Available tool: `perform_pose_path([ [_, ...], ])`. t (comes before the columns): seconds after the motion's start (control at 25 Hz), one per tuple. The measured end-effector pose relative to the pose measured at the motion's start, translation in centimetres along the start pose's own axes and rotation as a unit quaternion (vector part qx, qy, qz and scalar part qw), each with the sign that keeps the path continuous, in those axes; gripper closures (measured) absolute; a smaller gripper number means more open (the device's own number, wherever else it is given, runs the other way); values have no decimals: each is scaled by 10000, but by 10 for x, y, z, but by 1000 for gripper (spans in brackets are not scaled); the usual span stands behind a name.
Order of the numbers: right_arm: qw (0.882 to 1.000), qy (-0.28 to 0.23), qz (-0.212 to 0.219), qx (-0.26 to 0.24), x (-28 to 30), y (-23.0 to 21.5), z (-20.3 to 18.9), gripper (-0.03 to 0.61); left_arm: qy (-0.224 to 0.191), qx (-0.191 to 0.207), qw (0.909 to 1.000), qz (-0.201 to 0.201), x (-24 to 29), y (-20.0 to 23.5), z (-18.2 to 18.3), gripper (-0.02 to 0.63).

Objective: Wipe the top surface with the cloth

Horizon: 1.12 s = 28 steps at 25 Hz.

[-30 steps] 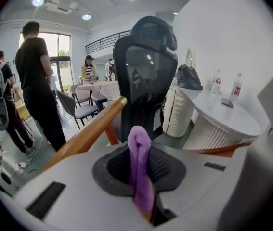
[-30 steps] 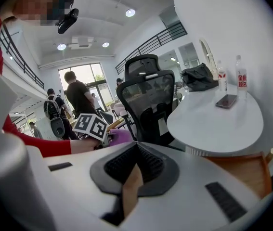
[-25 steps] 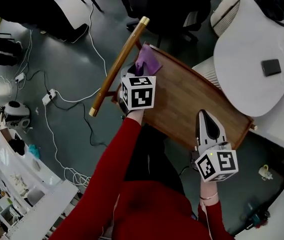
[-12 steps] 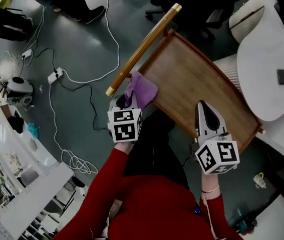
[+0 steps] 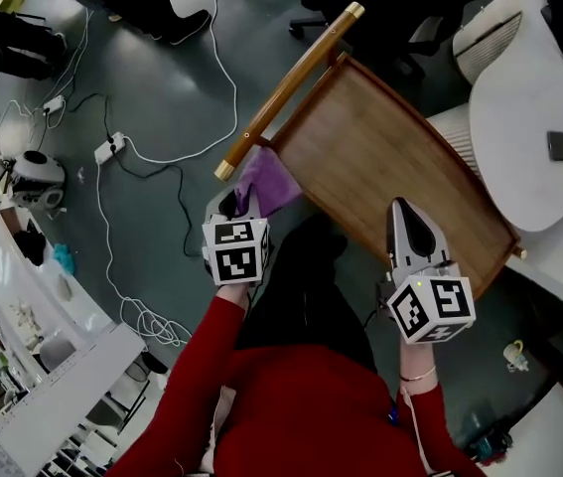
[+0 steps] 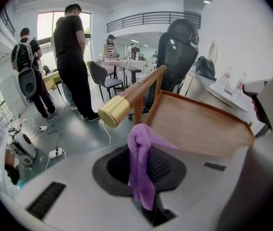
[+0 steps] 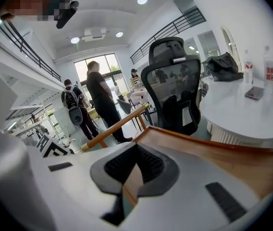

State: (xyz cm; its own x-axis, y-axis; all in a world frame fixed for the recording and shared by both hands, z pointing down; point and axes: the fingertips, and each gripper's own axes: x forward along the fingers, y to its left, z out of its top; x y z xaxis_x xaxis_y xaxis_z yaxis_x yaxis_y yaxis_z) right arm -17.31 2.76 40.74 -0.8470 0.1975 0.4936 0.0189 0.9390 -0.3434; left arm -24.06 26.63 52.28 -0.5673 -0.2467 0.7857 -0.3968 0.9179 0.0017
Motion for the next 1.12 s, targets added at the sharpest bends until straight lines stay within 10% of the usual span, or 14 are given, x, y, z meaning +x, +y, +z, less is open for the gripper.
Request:
perform_pose_path([
  [0.2, 9989, -248, -362, 157, -24, -12, -2, 567, -258, 879, 9958, 19, -30, 5, 6, 561],
  [0.4, 9946, -504, -828, 371, -56, -35, -3, 568, -423, 2444, 9687, 99, -35, -12, 17, 561],
  [0.76, 9741, -830, -1849, 1000, -122, -63, -40, 567, 545, 2338, 9556, -1707, 0, -96, -10, 561],
  [0.96, 9501, -1009, -2556, 1475, -165, -73, -67, 568, 934, 2815, 9119, -2835, -8, -180, -40, 561],
  [1.12, 9146, -1194, -3350, 1924, -215, -82, -94, 568, 1319, 3349, 8511, -3822, -32, -260, -78, 561],
])
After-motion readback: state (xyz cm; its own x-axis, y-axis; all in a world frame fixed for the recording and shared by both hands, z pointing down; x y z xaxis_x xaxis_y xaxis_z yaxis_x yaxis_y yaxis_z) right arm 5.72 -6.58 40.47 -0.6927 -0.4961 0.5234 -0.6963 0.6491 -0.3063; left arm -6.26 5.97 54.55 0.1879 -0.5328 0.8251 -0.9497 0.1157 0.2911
